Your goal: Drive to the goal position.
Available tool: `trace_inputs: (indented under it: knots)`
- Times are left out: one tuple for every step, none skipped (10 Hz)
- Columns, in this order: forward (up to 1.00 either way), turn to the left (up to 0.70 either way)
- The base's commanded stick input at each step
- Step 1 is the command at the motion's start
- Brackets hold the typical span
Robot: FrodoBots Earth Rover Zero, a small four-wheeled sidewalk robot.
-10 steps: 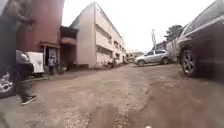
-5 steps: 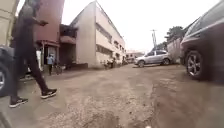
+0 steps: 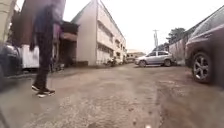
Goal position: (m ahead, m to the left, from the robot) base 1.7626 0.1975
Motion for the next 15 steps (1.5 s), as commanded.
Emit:
trace_inputs:
  knots:
    - [0.50, 0.00]
    - [0.50, 0.00]
    - [0.50, 0.00]
    - [0.50, 0.00]
    - [0.50, 0.00]
    - [0.50, 0.00]
    - [0.50, 0.00]
    - [0.50, 0.00]
    - [0.50, 0.00]
    - [0.50, 0.00]
    - [0.50, 0.00]
    - [0.50, 0.00]
    - [0.50, 0.00]
    - [0.50, 0.00]
    - [0.50, 0.00]
